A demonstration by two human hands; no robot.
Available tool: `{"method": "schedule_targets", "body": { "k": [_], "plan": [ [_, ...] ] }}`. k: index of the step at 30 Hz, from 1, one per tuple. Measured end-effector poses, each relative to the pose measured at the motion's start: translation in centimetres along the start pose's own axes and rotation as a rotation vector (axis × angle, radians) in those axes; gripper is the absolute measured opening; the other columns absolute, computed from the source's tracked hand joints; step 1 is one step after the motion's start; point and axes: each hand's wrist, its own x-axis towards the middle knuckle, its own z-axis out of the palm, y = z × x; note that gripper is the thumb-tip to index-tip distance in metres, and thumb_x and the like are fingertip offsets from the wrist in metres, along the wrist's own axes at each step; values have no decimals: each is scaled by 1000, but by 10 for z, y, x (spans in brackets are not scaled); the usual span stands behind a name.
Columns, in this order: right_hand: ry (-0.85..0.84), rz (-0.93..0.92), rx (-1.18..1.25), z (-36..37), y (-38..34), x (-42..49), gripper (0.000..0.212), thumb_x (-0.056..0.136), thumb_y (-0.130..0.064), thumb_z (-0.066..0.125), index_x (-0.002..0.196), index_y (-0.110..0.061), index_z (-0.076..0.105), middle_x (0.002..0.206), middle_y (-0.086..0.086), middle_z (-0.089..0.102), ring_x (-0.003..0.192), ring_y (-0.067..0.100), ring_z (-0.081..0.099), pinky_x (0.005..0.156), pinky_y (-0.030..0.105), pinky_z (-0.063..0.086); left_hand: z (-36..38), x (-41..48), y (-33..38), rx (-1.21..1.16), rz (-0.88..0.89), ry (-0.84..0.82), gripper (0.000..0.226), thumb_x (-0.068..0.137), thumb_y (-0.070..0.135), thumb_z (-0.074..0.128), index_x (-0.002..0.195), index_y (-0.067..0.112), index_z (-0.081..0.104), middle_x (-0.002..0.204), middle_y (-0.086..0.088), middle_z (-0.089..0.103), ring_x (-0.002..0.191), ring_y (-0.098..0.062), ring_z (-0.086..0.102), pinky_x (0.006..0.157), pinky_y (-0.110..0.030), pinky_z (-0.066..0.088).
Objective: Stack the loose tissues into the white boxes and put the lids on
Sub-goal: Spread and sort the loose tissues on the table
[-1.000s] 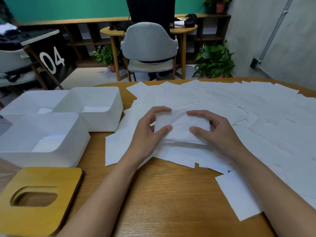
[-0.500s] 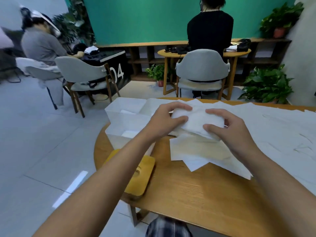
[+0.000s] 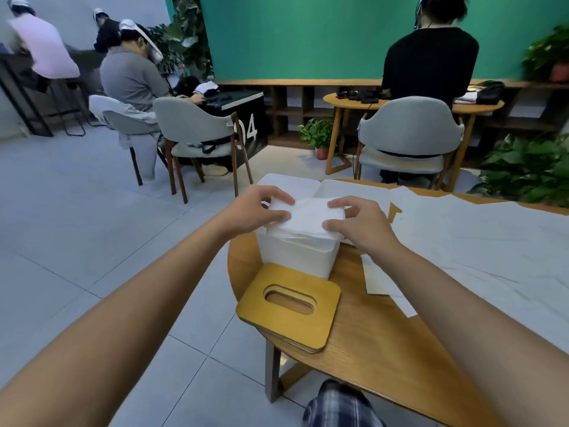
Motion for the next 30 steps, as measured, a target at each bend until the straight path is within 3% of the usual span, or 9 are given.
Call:
{"method": "schedule_targets", "body": {
  "k": [2, 4, 8, 14, 18, 21, 24, 28, 30],
  "plan": [
    [-24, -44, -134, 5, 1, 2, 41, 83, -28, 88, 120, -29, 73, 108, 0, 63, 98, 16, 58, 80, 30, 55, -2, 3, -10, 112, 2, -44, 23, 94, 22, 79, 115, 31, 76, 118, 20, 63, 101, -3, 59, 79, -16, 46],
    [-61, -89, -276, 10, 2, 3, 44, 83, -33, 87, 124, -26, 71, 106, -2, 61, 102, 16, 56, 72, 25, 47, -3, 9, -16, 223, 27, -55, 23, 92, 26, 80, 112, 35, 75, 116, 17, 62, 96, -4, 59, 77, -19, 46],
    [-111, -108, -443, 18, 5, 9, 51, 82, -36, 85, 128, -24, 69, 116, -3, 61, 115, 19, 55, 83, 32, 48, -3, 23, -22, 385, 61, -54, 27, 87, 31, 85, 112, 37, 75, 118, 6, 62, 89, -7, 61, 73, -26, 48],
    [-175, -64, -690, 28, 3, 19, 51, 78, -40, 87, 123, -26, 69, 123, 0, 63, 105, 20, 60, 73, 31, 49, 8, 35, -19, 617, 126, -198, 29, 88, 28, 84, 116, 30, 78, 104, 4, 65, 84, -8, 56, 73, -25, 49],
    [-202, -42, -773, 30, 1, 23, 42, 80, -39, 85, 117, -22, 72, 114, -2, 64, 101, 22, 64, 82, 35, 58, 17, 43, -20, 718, 121, -254, 30, 87, 25, 85, 117, 28, 78, 105, 3, 66, 92, -16, 58, 75, -24, 46],
    [-241, -52, -843, 31, -2, 26, 39, 81, -42, 83, 111, -21, 74, 114, 0, 65, 100, 22, 65, 86, 38, 60, 22, 46, -23, 765, 118, -278, 32, 88, 22, 85, 118, 26, 78, 118, 3, 62, 105, -17, 57, 89, -25, 49],
    [-231, -97, -840, 28, -5, 27, 44, 81, -45, 84, 116, -21, 73, 119, 1, 58, 106, 22, 61, 82, 35, 55, 21, 47, -21, 780, 143, -279, 29, 87, 24, 85, 116, 25, 79, 124, 2, 54, 114, -18, 54, 98, -28, 50],
    [-138, -136, -689, 17, -5, 20, 55, 84, -53, 80, 131, -25, 68, 127, -1, 56, 113, 20, 58, 78, 32, 45, 8, 48, -4, 743, 191, -241, 36, 89, 38, 82, 123, 28, 75, 121, 1, 59, 100, -14, 56, 84, -28, 47],
    [-85, -178, -598, 8, -3, 12, 58, 85, -54, 78, 135, -27, 65, 127, -3, 56, 114, 18, 56, 78, 32, 44, 4, 45, 9, 712, 234, -206, 43, 88, 47, 80, 126, 28, 72, 122, 1, 63, 101, -14, 60, 86, -31, 52]
  ]
}}
